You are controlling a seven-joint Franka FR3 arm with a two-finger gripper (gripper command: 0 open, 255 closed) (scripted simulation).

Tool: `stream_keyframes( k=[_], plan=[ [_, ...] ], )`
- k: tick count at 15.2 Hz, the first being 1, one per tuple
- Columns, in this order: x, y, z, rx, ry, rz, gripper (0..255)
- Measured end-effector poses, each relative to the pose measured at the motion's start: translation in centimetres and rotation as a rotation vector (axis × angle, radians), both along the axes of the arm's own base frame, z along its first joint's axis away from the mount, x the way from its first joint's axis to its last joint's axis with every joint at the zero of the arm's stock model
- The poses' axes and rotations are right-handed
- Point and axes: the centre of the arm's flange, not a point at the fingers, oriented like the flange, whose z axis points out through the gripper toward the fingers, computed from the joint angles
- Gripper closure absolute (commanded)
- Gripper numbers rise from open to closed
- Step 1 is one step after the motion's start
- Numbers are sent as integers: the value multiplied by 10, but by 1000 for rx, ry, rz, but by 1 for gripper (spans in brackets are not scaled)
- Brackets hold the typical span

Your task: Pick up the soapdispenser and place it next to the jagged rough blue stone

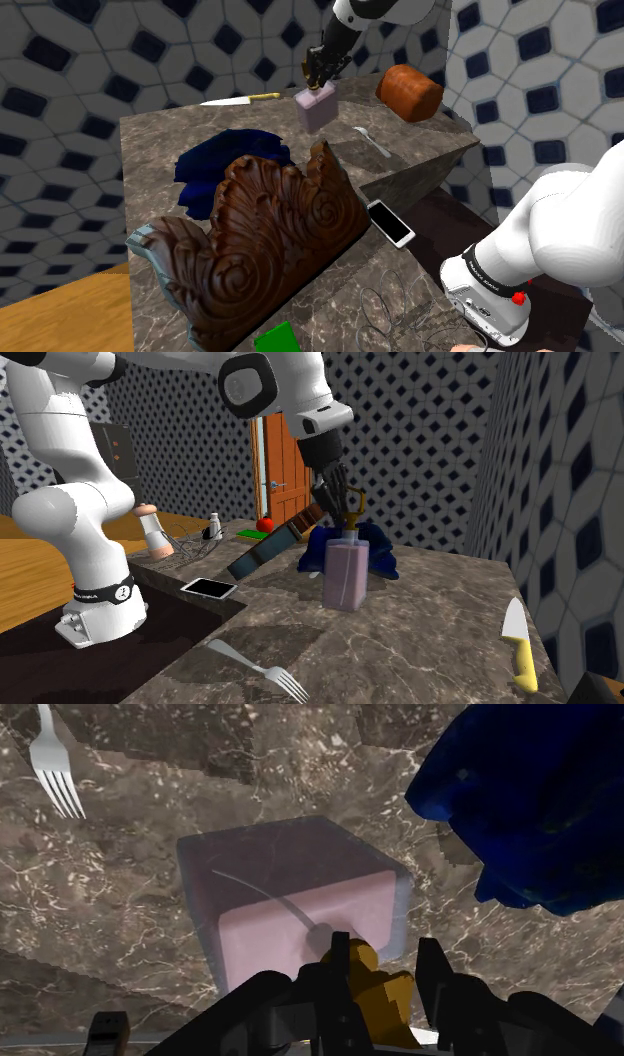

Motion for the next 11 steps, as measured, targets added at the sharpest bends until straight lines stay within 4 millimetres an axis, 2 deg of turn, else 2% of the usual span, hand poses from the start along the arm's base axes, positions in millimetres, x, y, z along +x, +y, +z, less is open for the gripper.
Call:
stream_keyframes(
  k=[11],
  plan=[
    [0,0,-57,0,0,0,255]
  ],
)
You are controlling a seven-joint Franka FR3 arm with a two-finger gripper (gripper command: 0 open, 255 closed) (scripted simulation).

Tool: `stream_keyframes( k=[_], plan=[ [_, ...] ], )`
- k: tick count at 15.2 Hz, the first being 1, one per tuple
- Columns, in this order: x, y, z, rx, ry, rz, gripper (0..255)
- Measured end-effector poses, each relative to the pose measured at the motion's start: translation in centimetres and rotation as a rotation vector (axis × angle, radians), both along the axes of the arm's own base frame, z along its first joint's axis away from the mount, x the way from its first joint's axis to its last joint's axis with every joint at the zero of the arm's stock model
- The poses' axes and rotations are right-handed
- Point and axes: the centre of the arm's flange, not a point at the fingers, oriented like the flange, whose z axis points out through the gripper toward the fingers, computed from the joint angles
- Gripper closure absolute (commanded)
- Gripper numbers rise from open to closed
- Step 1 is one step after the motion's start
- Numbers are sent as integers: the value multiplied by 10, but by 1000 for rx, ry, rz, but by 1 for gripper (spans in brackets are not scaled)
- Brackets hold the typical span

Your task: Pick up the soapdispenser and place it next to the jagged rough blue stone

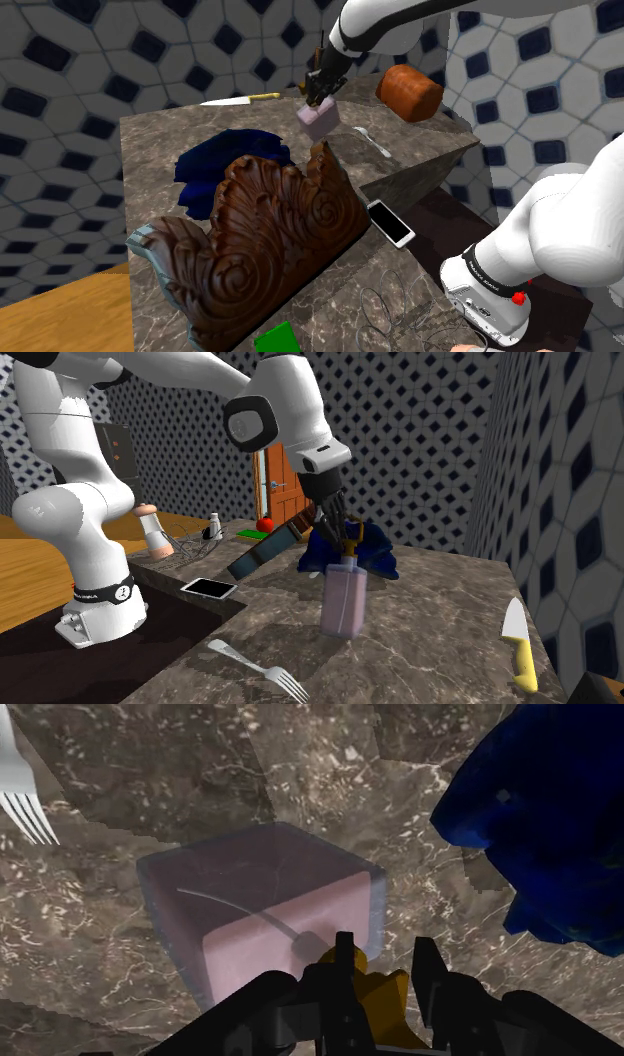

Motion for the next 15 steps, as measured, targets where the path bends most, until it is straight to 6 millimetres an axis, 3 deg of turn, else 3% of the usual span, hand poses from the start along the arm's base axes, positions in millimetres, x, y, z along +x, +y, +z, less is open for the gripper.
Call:
stream_keyframes(
  k=[6,7,13,15],
  plan=[
    [0,1,-4,1,-2,1,255],
    [0,1,-4,1,-2,1,0],
    [0,0,-4,0,-1,0,0],
    [-6,-3,11,0,-1,0,0]
  ],
)
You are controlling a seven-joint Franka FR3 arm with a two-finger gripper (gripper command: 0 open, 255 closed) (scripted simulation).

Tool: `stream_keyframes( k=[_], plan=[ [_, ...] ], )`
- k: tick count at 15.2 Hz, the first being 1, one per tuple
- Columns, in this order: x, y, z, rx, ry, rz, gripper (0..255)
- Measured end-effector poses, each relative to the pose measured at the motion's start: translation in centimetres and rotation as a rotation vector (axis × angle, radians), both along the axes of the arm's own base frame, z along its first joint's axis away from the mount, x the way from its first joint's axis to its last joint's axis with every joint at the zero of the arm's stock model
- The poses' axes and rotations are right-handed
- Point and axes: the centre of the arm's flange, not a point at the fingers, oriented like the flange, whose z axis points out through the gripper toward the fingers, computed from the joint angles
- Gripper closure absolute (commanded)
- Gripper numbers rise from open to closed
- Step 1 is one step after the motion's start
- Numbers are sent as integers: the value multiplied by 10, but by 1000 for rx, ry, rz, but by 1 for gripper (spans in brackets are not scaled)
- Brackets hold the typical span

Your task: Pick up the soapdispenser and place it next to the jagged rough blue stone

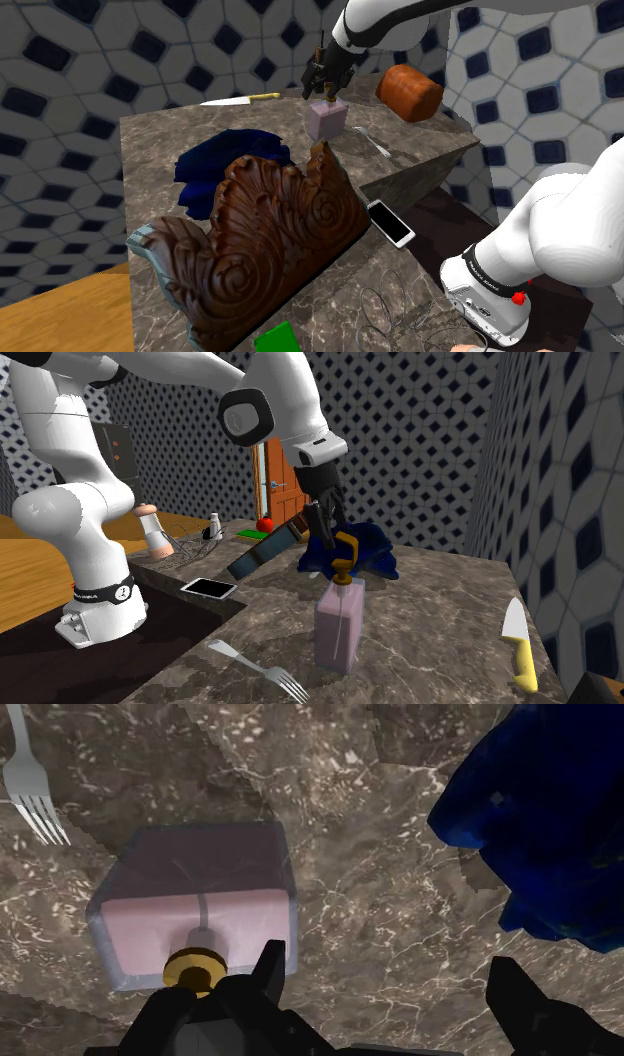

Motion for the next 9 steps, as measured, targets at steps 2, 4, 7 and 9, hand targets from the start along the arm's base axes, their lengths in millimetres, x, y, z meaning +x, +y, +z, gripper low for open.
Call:
stream_keyframes(
  k=[2,4,7,9],
  plan=[
    [-5,-5,25,0,-1,0,0],
    [-6,-7,31,0,-1,0,0],
    [-7,-8,32,0,0,0,0],
    [-7,-8,32,0,0,0,0]
  ],
)
